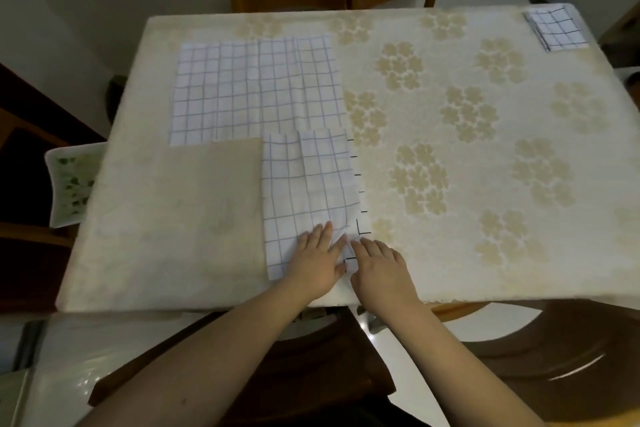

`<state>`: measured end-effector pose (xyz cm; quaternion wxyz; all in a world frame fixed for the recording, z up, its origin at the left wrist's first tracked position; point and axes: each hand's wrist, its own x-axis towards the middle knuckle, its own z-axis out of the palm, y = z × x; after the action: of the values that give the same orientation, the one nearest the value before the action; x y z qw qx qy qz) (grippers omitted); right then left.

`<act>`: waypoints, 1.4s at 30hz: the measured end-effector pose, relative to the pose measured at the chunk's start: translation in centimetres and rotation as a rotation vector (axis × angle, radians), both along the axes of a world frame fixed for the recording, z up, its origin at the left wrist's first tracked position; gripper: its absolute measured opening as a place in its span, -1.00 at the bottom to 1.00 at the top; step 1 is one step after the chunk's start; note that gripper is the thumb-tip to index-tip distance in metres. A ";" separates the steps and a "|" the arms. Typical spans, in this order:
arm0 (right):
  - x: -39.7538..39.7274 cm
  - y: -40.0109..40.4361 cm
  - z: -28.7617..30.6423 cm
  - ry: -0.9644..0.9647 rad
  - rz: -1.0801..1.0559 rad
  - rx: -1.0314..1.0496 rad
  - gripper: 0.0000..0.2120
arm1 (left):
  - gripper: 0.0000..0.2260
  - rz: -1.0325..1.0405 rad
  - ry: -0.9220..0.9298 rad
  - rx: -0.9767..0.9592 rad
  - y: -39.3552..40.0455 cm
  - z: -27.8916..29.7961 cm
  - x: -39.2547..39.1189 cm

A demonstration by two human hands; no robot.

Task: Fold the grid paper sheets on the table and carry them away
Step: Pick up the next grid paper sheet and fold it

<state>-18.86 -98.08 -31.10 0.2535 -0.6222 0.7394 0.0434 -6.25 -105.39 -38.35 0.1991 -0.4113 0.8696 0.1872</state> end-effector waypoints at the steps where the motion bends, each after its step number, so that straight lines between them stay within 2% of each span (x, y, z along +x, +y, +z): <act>1: 0.3 -0.1 0.0 0.009 -0.002 0.005 -0.45 | -0.43 0.004 0.007 -0.012 -0.2 -0.1 0.3; 6: 2.0 -0.6 -0.2 0.073 -0.034 -0.068 -0.46 | -0.42 0.080 0.180 0.002 -1.5 0.9 2.4; 13: 5.2 -2.3 1.2 0.106 0.030 -0.023 -0.38 | -0.36 0.342 0.699 0.048 -2.1 4.1 8.7; 17: 7.8 -2.8 1.0 0.120 0.071 0.014 -0.37 | -0.28 0.582 0.793 0.148 -1.5 4.6 13.2; 20: 9.8 -3.1 0.7 0.124 0.089 0.046 -0.38 | -0.23 0.716 0.793 0.178 -1.1 4.1 16.1; 26: 13.0 -3.4 -0.4 0.123 0.129 0.091 -0.37 | -0.20 0.837 0.731 0.216 -0.6 3.2 20.5; 33: 16.1 -3.0 -1.2 0.123 0.138 0.158 -0.39 | -0.26 0.803 0.586 0.236 -1.0 2.0 24.9; 38: 18.4 -2.9 -1.9 0.104 0.129 0.184 -0.39 | -0.34 0.760 0.576 0.104 -1.5 2.1 27.4; 42: 19.5 -2.8 -2.3 0.115 0.124 0.189 -0.40 | -0.30 0.642 0.517 -0.141 -2.1 2.7 28.6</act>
<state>0.60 -100.93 -33.43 0.2653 -0.6364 0.7054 0.1641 22.35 -107.50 -35.69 -0.1228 -0.6136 0.7292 0.2768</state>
